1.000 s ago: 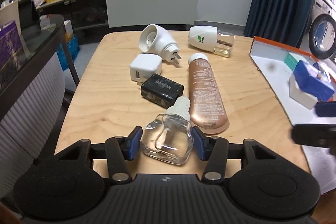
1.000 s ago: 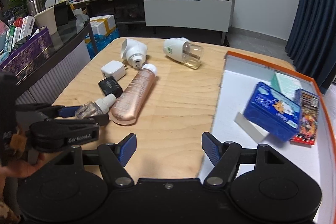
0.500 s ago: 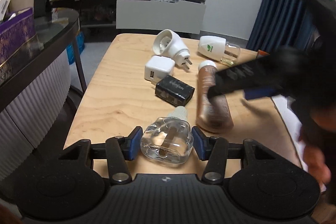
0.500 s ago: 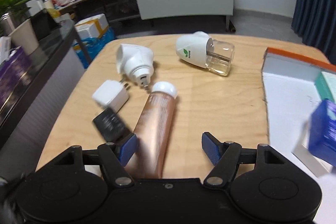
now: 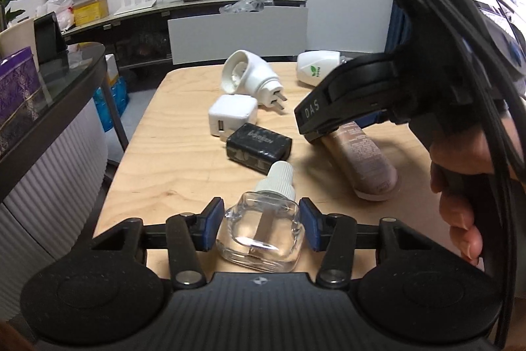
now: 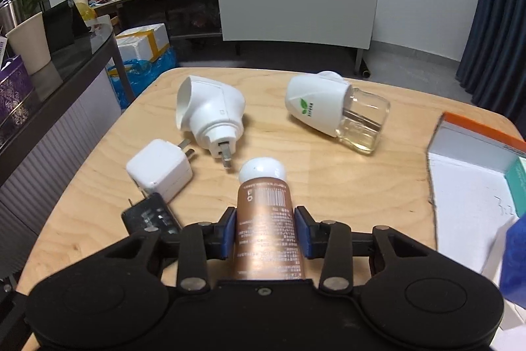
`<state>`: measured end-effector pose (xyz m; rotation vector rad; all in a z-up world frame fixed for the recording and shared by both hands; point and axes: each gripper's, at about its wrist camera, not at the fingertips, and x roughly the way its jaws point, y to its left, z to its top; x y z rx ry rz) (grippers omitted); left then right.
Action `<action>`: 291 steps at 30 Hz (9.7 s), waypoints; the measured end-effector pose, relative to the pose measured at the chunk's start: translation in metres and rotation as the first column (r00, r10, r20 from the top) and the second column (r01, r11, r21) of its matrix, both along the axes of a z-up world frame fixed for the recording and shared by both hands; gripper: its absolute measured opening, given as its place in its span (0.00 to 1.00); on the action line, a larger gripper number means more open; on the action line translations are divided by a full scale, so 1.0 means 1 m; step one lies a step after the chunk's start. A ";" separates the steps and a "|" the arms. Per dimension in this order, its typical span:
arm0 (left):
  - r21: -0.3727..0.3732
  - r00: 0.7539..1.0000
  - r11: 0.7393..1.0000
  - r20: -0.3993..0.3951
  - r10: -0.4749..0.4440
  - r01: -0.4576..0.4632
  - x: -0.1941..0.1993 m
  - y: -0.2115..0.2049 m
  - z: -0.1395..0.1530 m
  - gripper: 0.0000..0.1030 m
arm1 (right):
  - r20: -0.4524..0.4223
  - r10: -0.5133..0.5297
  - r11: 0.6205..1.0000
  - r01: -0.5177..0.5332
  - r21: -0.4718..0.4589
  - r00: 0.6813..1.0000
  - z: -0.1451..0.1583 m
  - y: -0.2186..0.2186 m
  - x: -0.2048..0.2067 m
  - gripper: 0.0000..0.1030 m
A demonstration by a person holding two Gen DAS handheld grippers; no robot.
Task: Organize rigid objects
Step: 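Grasp the clear diffuser bottle with the left gripper while the right grasps the rose-gold tube, then lift the diffuser bottle with the left gripper while the right lifts the tube toward the lid, then hold the diffuser bottle with the left gripper while the right holds the tube above the lid, then lower and release the tube with the right gripper while the left releases the bottle into the lid, then grasp the black charger with the left gripper while the right withdraws from the lid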
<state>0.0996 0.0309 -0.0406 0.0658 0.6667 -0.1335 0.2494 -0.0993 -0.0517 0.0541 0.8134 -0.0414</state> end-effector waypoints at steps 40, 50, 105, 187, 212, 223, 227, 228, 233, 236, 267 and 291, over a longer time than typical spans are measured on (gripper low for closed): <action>-0.008 0.991 0.991 -0.025 0.130 -0.130 -0.064 0.023 0.000 0.68 | 0.265 -0.103 0.993 0.082 0.088 0.959 0.088 -0.086 -0.190 0.43; -0.074 0.995 0.994 0.053 0.082 -0.078 -0.074 0.005 0.020 0.49 | 0.285 -0.129 0.990 0.106 0.094 0.950 0.096 -0.099 -0.206 0.43; -0.180 0.949 0.940 0.185 -0.256 0.289 -0.050 -0.183 0.105 0.48 | 0.285 -0.320 0.947 0.314 0.067 0.903 0.111 -0.207 -0.278 0.43; -0.194 0.972 0.955 0.111 -0.207 0.225 -0.054 -0.169 0.091 0.48 | 0.189 -0.235 0.972 0.230 0.047 0.954 0.088 -0.194 -0.255 0.43; -0.180 0.976 0.960 0.079 -0.203 0.214 -0.048 -0.172 0.084 0.48 | 0.168 -0.244 0.970 0.239 0.050 0.955 0.079 -0.200 -0.252 0.43; -0.189 0.976 0.958 0.067 -0.207 0.216 -0.048 -0.172 0.081 0.48 | 0.169 -0.245 0.970 0.242 0.037 0.955 0.079 -0.204 -0.248 0.41; -0.185 0.974 0.957 0.065 -0.216 0.225 -0.050 -0.175 0.081 0.48 | 0.164 -0.260 0.965 0.253 0.064 0.952 0.079 -0.213 -0.245 0.41; -0.185 0.974 0.956 0.065 -0.218 0.226 -0.050 -0.176 0.080 0.48 | 0.164 -0.262 0.965 0.254 0.065 0.951 0.078 -0.213 -0.245 0.41; -0.181 0.972 0.956 0.062 -0.225 0.233 -0.049 -0.178 0.080 0.48 | 0.164 -0.258 0.966 0.250 0.069 0.952 0.078 -0.215 -0.241 0.42; -0.179 0.970 0.954 0.061 -0.235 0.242 -0.049 -0.179 0.080 0.48 | 0.175 -0.252 0.967 0.240 0.085 0.952 0.080 -0.219 -0.236 0.59; -0.172 0.983 0.968 0.052 -0.175 0.182 -0.048 -0.159 0.078 0.74 | 0.256 -0.237 0.971 0.223 0.082 0.937 0.100 -0.194 -0.238 0.81; -0.170 0.942 0.926 -0.053 0.332 -0.336 0.002 -0.023 0.052 0.88 | 0.175 -0.069 0.997 0.060 0.056 0.982 0.079 -0.123 -0.197 0.83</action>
